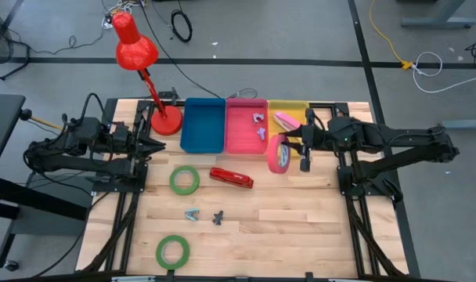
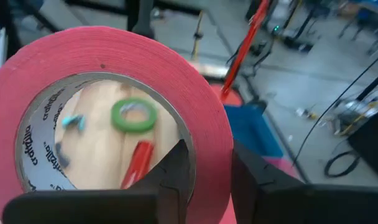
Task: Pick and place Stapler, Stapler remover, tape
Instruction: Put the pink tape into the blue bin
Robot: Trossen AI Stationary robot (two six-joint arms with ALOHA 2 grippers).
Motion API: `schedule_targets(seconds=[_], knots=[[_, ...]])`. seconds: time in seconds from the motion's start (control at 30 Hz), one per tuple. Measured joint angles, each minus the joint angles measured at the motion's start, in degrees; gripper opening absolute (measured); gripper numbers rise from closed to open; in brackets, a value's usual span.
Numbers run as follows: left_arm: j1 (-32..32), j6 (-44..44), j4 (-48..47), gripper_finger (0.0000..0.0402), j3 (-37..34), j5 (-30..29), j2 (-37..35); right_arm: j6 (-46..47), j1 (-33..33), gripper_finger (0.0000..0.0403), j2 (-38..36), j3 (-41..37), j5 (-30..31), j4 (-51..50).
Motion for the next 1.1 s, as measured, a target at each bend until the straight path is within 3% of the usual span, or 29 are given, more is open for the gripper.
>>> schedule_targets(seconds=[0.33,0.57,1.1], knots=[[0.0,0.39,1.91,0.0035,0.0,0.01,-0.02,-2.21,-4.98,0.0078,0.01,0.0,-0.18,7.0],[0.0,0.21,4.08,0.0035,0.0,0.0,-0.02,-2.07,-8.43,0.0078,1.33,0.0,-4.64,10.43],[0.0,10.8,8.64,0.0035,0.0,-5.36,1.15,-3.89,-13.14,0.0078,13.44,0.0,-6.66,25.48]])
